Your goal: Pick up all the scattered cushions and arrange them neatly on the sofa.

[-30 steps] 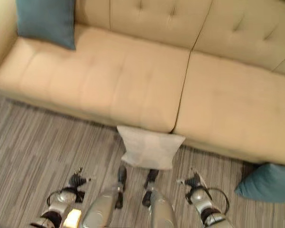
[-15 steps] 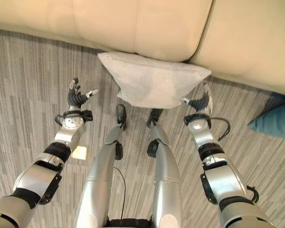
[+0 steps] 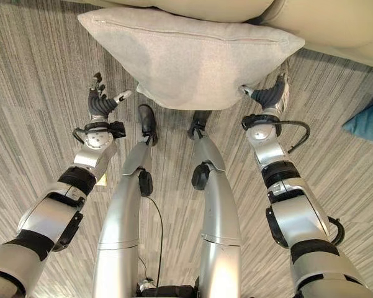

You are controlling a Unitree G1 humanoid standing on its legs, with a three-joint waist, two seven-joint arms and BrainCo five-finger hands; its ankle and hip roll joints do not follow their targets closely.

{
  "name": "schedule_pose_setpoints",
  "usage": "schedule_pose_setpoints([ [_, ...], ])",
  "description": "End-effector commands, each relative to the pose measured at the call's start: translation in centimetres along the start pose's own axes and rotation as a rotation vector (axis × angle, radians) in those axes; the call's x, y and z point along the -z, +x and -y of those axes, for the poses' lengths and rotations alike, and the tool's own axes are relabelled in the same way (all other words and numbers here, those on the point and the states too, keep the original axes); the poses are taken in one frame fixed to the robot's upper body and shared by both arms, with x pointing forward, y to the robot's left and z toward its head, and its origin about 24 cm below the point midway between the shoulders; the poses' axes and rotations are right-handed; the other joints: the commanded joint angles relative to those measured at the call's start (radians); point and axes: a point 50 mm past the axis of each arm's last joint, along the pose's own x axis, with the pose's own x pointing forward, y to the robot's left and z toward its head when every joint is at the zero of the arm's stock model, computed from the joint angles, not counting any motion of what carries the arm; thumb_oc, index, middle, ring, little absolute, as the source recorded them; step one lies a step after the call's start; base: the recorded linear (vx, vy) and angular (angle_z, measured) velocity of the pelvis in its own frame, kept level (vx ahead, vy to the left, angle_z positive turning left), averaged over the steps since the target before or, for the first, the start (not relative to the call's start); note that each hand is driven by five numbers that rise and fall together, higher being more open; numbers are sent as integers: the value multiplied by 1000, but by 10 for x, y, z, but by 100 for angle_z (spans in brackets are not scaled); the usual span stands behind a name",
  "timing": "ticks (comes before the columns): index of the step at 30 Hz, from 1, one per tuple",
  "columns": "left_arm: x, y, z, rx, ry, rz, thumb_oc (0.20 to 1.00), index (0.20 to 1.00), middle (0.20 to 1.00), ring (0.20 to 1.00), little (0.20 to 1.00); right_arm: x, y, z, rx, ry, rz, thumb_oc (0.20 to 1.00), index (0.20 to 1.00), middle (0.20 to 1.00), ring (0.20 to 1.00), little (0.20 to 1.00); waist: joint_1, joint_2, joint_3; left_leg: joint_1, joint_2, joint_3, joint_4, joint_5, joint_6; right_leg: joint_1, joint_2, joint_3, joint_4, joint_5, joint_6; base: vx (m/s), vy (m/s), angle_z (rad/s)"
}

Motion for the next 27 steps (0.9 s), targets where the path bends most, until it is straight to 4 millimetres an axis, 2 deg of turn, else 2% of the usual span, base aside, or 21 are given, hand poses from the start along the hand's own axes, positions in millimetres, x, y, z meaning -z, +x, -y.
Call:
schedule_pose_setpoints([
  [1,9,-5,-7,-25,-15,-6,1000,1000,1000,1000,1000,1,-14,-10,-53,45,46,1000,1000,1000,1000,1000,10,3,-100,-20,30,-110,37,-75,-32,3,-33,130,121,-120,178,85,-14,-5],
  [4,-26,8,8,5,-31,85,1000,1000,1000,1000,1000,-38,-6,-23,-98,113,153,1000,1000,1000,1000,1000,5,3,-110,-56,30,-117,53,-82,-27,-41,-24,145,141,-126,182,76,9,-8],
  [5,-45,13,19,24,-27,134,1000,1000,1000,1000,1000,-62,-3,-28,-104,150,213,1000,1000,1000,1000,1000,1,6,-112,-73,26,-126,60,-84,-27,-64,-18,156,151,-124,183,62,-23,-8],
  [6,-56,17,22,16,-3,166,1000,1000,1000,1000,1000,-74,-1,-30,-109,164,246,1000,1000,1000,1000,1000,-2,6,-114,-80,25,-132,62,-84,-27,-69,-18,158,152,-122,184,60,-35,-7],
  [7,-68,19,29,13,25,202,1000,1000,1000,1000,1000,-98,-3,-37,-130,188,322,1000,1000,1000,1000,1000,-8,4,-121,-86,24,-136,56,-83,-26,-80,-13,161,153,-119,182,28,-16,-3],
  [11,-93,21,45,37,-14,254,1000,1000,1000,1000,1000,-146,-8,-42,-154,255,466,1000,1000,1000,1000,1000,-11,4,-142,-111,21,-134,64,-82,-25,-110,0,171,160,-118,181,9,-1,-1],
  [12,-104,18,52,57,-70,282,1000,1000,1000,1000,1000,-162,-11,-43,-159,302,501,614,614,614,614,614,-10,7,-151,-120,20,-135,69,-82,-25,-120,2,173,169,-118,183,27,0,-4],
  [13,-113,14,59,76,-128,305,200,200,200,200,200,-174,-15,-46,-169,350,523,200,200,200,200,200,-10,10,-164,-123,21,-131,73,-85,-24,-123,3,172,173,-122,180,0,0,0],
  [14,-121,12,63,83,-169,325,200,200,200,200,200,-181,-18,-46,-173,380,540,200,200,200,200,200,-9,12,-170,-124,21,-131,72,-86,-24,-126,5,171,173,-122,180,0,0,0],
  [18,-132,4,62,87,-267,380,200,200,200,200,200,-195,-25,-40,-172,431,610,200,200,200,200,200,-2,23,-200,-116,22,-128,64,-86,-26,-121,7,169,170,-124,179,-1,-7,1],
  [23,-119,-10,56,83,-353,378,200,200,200,200,200,-183,-31,-30,-152,481,613,200,200,200,200,200,6,35,-233,-53,17,-124,27,-80,-32,-57,14,157,154,-131,175,-6,-6,1],
  [24,-118,-14,55,90,-359,391,200,200,200,200,200,-178,-32,-28,-149,487,612,200,200,200,200,200,9,39,-237,-28,16,-123,8,-75,-36,-32,17,155,147,-130,176,-58,-27,6],
  [25,-107,-24,53,106,-344,394,200,200,200,200,200,-166,-38,-27,-157,495,604,200,200,200,200,200,15,45,-234,39,13,-123,-24,-65,-45,30,18,142,134,-127,175,-51,-18,8],
  [27,-102,-30,52,120,-341,395,200,200,200,200,200,-159,-41,-25,-160,501,596,200,200,200,200,200,18,50,-232,85,13,-126,-50,-59,-51,71,18,138,120,-126,175,-46,-28,7],
])
